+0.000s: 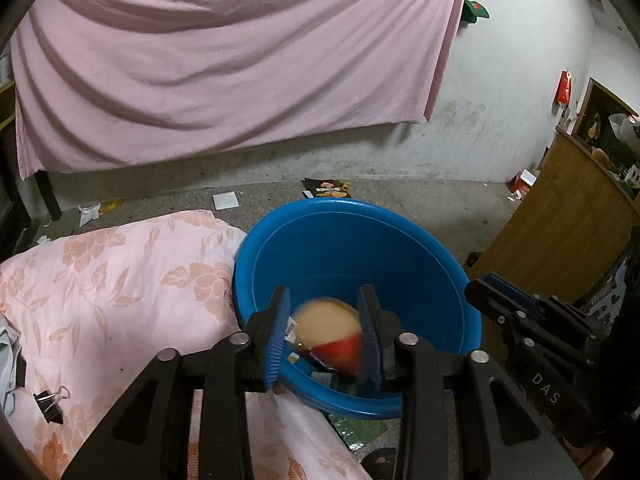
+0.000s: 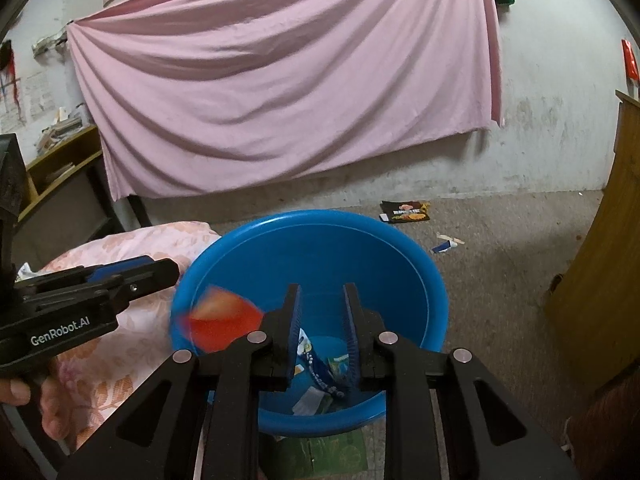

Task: Collect trash
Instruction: 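Open both tools to drop the cylinder and cap into the bucket, then move both tools back over the bed toward the remaining trash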

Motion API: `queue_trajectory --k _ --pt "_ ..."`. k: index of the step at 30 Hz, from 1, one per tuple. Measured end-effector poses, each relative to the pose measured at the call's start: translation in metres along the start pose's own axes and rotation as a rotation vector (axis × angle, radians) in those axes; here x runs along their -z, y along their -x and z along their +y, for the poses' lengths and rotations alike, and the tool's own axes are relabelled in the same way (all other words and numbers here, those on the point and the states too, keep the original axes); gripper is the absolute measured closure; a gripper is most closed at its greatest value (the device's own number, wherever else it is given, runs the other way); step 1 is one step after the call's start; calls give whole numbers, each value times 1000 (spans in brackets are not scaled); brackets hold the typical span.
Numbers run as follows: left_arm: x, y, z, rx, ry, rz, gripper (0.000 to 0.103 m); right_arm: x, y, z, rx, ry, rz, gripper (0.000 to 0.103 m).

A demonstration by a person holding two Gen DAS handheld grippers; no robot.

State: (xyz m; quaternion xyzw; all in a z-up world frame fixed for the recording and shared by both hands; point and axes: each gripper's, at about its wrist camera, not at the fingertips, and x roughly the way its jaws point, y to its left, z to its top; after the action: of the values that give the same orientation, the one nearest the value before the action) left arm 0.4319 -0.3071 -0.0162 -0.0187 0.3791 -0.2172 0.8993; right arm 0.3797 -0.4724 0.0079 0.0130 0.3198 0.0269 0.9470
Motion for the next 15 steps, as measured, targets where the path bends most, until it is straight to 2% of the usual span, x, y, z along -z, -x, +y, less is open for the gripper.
queue_trajectory --k 4,7,10,15 --pt "-1 3 2 -3 14 -4 70 0 -1 -1 4 -2 -1 74" --pt "0 7 5 -8 31 -13 67 0 -1 -1 5 -4 -4 71" --pt "0 14 11 -9 52 -30 61 0 0 0 9 -2 -17 57" --pt "-2 28 18 -28 72 -70 54 -1 5 3 19 2 -38 56"
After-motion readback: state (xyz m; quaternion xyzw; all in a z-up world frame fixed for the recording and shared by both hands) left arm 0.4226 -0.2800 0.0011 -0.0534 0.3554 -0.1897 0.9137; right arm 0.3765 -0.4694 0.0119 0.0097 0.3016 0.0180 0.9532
